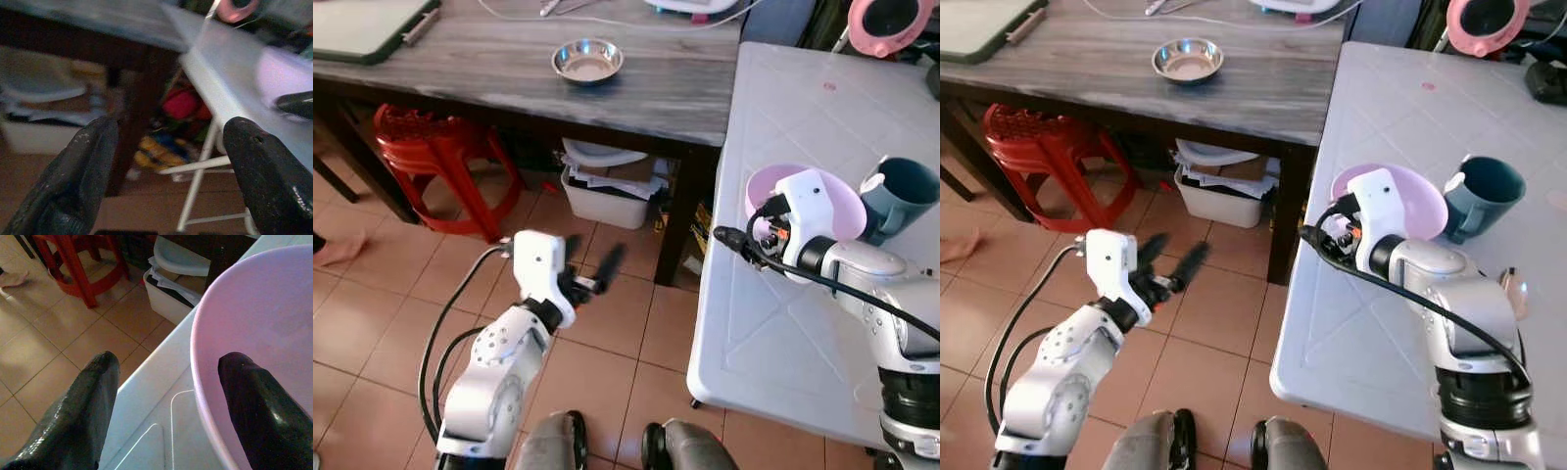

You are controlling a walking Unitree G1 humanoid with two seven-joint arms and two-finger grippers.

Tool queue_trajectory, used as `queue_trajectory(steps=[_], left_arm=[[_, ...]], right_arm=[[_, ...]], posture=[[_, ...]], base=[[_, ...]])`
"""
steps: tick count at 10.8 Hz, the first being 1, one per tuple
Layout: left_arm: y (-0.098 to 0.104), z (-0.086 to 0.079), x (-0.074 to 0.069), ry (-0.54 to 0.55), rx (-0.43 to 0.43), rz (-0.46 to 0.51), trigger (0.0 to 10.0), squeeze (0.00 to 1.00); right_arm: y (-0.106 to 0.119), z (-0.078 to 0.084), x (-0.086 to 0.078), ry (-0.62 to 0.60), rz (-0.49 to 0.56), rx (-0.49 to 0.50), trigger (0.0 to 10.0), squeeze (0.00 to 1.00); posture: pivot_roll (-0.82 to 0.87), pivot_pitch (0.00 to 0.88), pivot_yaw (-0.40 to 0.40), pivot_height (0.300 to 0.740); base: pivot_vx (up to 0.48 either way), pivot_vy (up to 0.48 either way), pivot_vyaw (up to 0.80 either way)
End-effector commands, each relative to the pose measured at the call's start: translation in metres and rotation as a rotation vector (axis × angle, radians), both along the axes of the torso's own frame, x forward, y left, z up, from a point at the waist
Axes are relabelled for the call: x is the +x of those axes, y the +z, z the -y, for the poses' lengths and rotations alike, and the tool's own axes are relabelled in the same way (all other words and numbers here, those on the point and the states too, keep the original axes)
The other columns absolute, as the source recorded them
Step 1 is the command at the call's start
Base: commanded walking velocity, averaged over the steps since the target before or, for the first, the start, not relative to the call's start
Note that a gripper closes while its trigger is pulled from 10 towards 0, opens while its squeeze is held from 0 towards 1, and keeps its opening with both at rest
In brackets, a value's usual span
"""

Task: Setting the table

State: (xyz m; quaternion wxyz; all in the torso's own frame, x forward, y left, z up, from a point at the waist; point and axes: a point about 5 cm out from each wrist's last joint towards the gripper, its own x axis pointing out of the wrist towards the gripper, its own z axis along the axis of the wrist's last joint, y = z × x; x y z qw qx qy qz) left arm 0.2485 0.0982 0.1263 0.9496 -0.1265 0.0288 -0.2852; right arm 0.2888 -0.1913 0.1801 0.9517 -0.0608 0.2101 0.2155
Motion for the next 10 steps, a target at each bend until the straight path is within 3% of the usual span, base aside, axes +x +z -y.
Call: queue_trajectory(steps=[1,4,7,8,10], left_arm=[[0.002,0.002,-0.005,-0.043,-0.010,0.015,10.0,0.00],[-0.002,-0.002,-0.005,-0.011,0.014,-0.003,10.0,0.00],[-0.006,-0.007,0.000,0.057,0.027,-0.014,10.0,0.00],[-0.005,-0.007,0.000,0.063,0.033,-0.011,10.0,0.00],[-0.007,-0.005,0.001,0.066,0.045,-0.032,10.0,0.00]], right_arm=[[-0.009,0.003,-0.002,-0.006,-0.044,-0.006,0.0,0.00],[-0.013,0.006,-0.001,-0.056,-0.031,0.002,0.0,0.00],[-0.011,-0.012,0.002,-0.072,0.025,0.071,0.0,0.00],[-0.017,-0.017,-0.002,-0.044,0.010,0.045,10.0,0.00],[-0.021,-0.016,-0.003,-0.051,0.002,0.030,10.0,0.00]], posture=[[-0.06,0.159,0.002,0.740],[-0.06,0.155,-0.001,0.740],[-0.06,0.152,-0.008,0.740],[-0.06,0.155,-0.010,0.740],[-0.06,0.156,-0.013,0.740]], base=[[0.000,0.000,0.00],[0.000,0.000,0.00],[0.000,0.000,0.00],[0.000,0.000,0.00],[0.000,0.000,0.00]])
